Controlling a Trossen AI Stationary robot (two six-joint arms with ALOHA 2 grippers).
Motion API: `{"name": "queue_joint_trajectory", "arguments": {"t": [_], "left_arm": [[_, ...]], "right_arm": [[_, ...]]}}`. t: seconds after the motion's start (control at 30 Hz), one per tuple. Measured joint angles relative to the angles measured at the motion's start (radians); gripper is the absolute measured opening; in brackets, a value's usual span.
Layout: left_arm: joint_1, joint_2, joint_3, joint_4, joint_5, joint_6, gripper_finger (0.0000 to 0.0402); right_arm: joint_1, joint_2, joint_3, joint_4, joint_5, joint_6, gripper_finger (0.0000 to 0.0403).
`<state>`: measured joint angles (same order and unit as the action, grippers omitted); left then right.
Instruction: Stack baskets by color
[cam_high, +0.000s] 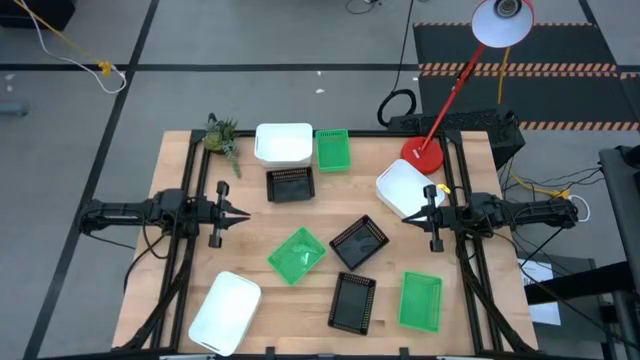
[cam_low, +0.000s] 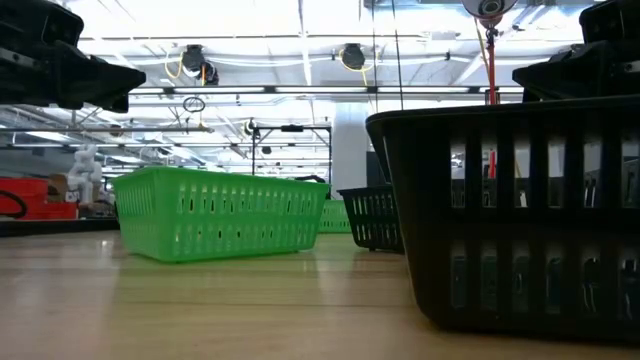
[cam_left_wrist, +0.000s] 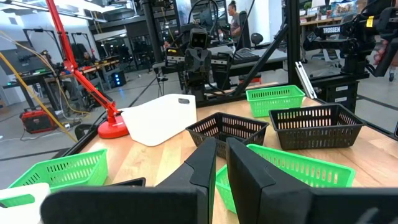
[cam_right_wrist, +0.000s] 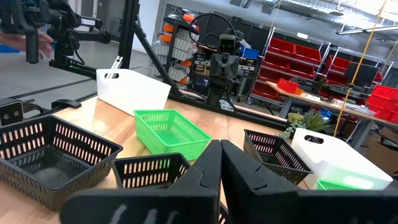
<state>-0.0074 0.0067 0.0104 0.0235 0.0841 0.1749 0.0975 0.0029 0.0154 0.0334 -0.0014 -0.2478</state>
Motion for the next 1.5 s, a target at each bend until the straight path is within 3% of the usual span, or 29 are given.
{"name": "queue_joint_trajectory", "arguments": {"t": [0.6, 0.97, 1.23, 1.5], "left_arm": [[0.000, 0.000, 0.000, 0.000, 0.000, 0.004, 0.0042], [0.000, 0.000, 0.000, 0.000, -0.014, 0.004, 0.0042], [0.000, 0.000, 0.000, 0.000, -0.014, 0.000, 0.0042], [0.000, 0.000, 0.000, 0.004, -0.015, 0.000, 0.0042]], "right_arm": [[0.000, 0.000, 0.000, 0.000, 0.000, 0.000, 0.0000], [0.000, 0.000, 0.013, 0.008, 0.000, 0.203, 0.0000], [0.000, 0.081, 0.186, -0.068, 0.000, 0.210, 0.0000], [0.000, 0.257, 0.406, -0.186, 0.000, 0.240, 0.0000]]}}
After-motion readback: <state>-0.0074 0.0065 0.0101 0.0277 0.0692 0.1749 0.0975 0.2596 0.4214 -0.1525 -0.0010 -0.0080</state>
